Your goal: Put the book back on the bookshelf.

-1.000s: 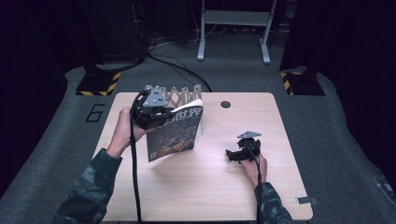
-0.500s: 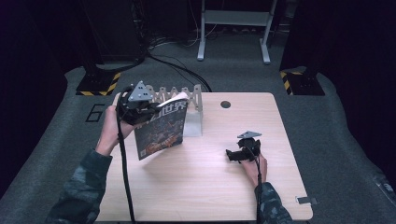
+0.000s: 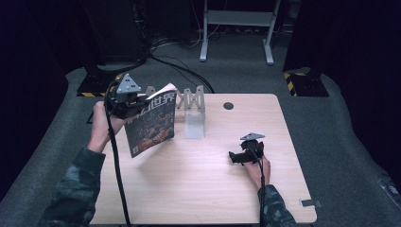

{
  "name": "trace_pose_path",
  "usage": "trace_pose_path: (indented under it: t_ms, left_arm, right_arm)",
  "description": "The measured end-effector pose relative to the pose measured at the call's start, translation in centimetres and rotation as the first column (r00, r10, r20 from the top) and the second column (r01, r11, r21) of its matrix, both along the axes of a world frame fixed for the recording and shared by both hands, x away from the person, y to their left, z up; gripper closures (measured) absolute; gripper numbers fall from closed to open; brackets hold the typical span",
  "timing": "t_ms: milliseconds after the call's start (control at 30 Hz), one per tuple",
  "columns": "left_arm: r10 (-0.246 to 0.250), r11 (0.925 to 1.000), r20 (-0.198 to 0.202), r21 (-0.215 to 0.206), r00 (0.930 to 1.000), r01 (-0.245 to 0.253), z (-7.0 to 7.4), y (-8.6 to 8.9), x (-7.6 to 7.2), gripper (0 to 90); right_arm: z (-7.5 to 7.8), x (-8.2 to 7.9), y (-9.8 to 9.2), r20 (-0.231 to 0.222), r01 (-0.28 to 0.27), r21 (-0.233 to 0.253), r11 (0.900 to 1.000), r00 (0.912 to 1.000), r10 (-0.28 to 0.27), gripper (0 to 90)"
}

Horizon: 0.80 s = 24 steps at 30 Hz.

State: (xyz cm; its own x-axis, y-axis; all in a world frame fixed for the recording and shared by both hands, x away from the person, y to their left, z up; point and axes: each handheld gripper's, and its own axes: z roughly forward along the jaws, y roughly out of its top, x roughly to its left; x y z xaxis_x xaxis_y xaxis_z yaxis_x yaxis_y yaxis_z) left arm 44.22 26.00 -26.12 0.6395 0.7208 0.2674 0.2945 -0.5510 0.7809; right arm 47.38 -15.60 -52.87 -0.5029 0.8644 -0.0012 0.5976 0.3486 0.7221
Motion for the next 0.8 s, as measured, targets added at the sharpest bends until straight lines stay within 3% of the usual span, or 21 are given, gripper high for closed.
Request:
trace_pose_path:
  t_ms: [400, 800]
  left_arm:
    - [0.07, 0.9976, -0.006, 0.005, 0.9975, -0.07, 0.1, 1.5, 0.9, 82.4]
    - [0.154, 0.9876, -0.01, -0.03, 0.988, -0.154, -0.3, 1.9, 2.5, 82.6]
  right_arm:
    - [0.0, 0.0, 0.0, 0.002, 0.001, 0.002, 1.0, 1.0, -0.001, 2.1]
    - [0.0, 0.0, 0.0, 0.006, 0.004, 0.005, 1.0, 1.0, -0.004, 2.7]
